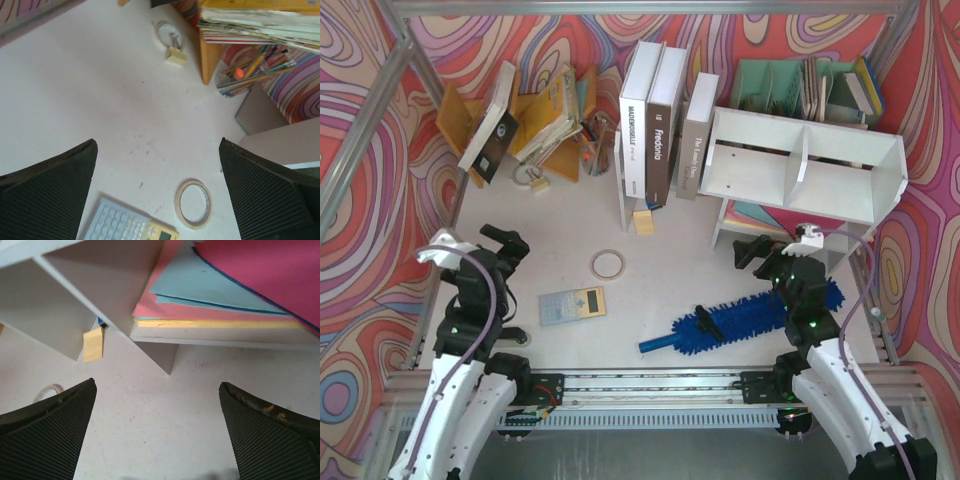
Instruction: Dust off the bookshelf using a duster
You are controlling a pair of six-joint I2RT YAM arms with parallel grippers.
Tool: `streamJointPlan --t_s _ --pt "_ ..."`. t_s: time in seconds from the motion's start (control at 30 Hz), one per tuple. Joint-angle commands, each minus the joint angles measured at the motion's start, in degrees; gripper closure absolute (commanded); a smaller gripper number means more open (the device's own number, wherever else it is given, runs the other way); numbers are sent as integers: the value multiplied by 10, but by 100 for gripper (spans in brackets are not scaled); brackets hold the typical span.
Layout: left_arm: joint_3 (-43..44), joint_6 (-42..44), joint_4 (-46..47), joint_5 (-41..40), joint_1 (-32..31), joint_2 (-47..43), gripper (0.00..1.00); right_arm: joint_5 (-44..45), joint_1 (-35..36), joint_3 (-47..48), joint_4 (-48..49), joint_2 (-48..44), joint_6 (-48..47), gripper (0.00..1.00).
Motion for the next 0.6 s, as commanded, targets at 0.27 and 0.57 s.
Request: streamJointPlan --t_s 0.27,0.57 --pt "107 -54 -224 154 -3 41 2 -55 27 121 -252 47 52 1" --pt "114 -58 -287 210 -26 32 2 67 237 165 -379 93 92 10"
